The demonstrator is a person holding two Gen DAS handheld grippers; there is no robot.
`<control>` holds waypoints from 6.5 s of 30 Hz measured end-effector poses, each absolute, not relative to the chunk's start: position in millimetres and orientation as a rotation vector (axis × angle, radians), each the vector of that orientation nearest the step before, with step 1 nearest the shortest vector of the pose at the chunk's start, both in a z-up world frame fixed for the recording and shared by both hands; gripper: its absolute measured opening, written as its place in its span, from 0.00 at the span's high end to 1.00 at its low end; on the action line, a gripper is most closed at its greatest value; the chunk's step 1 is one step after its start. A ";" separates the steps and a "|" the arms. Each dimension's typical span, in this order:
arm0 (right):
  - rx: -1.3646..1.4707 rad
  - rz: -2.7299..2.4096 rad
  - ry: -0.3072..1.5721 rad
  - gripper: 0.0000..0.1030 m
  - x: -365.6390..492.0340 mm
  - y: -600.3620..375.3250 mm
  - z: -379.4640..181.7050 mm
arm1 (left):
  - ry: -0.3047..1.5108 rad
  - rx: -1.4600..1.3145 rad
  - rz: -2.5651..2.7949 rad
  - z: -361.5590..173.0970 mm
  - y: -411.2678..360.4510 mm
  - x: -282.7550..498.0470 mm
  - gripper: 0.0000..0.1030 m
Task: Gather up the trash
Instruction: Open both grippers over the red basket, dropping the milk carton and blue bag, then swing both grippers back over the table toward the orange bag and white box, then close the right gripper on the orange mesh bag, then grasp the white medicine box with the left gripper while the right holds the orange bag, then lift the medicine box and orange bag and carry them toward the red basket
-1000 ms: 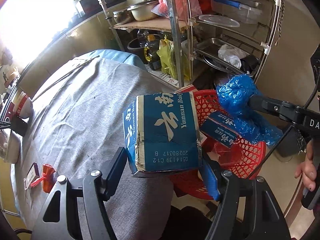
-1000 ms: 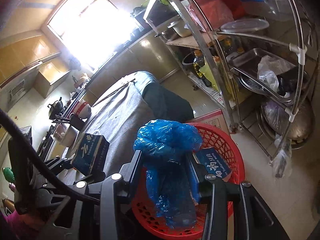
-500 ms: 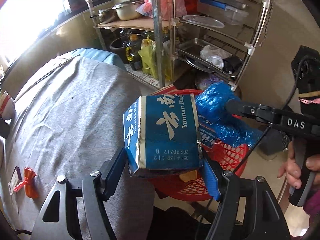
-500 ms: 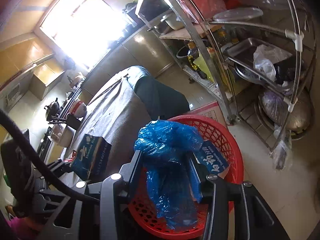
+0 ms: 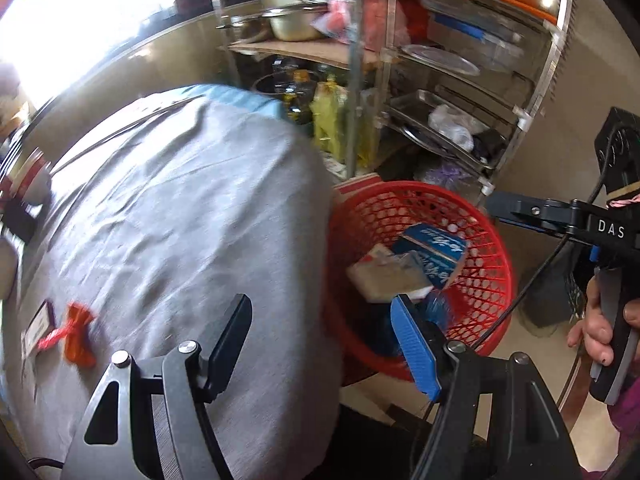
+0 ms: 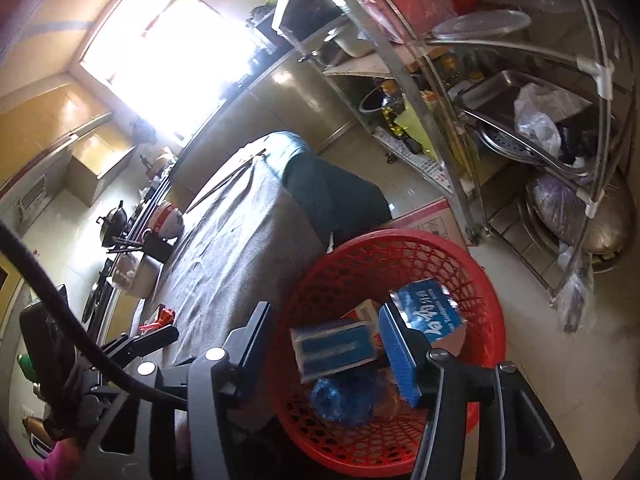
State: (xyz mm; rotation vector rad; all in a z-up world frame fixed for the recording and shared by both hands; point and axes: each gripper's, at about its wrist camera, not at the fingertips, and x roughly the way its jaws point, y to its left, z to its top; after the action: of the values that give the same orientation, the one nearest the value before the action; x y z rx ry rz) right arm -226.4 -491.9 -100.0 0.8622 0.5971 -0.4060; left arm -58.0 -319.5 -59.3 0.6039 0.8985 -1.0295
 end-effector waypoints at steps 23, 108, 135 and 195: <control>0.644 0.058 0.748 0.43 -29.0 -331.4 -71.0 | 0.890 0.314 -0.402 -63.9 -53.8 48.2 0.29; 0.636 0.018 0.704 0.70 1.9 -325.7 -100.3 | 1.523 0.038 -0.128 -130.1 -173.6 309.8 0.39; 0.855 -0.053 0.940 0.63 83.9 -328.2 -137.2 | 1.453 -0.013 -0.481 -126.0 -102.0 245.7 0.36; 0.398 -0.100 0.775 0.79 16.6 -249.1 -66.6 | 0.771 0.380 -0.547 -20.4 -68.3 63.5 0.54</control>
State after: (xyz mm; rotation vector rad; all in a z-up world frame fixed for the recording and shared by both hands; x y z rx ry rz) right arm 16.6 -249.1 -66.6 0.3979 0.7747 -0.0997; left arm 63.5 -68.3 -20.4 0.3803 0.7706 -0.5466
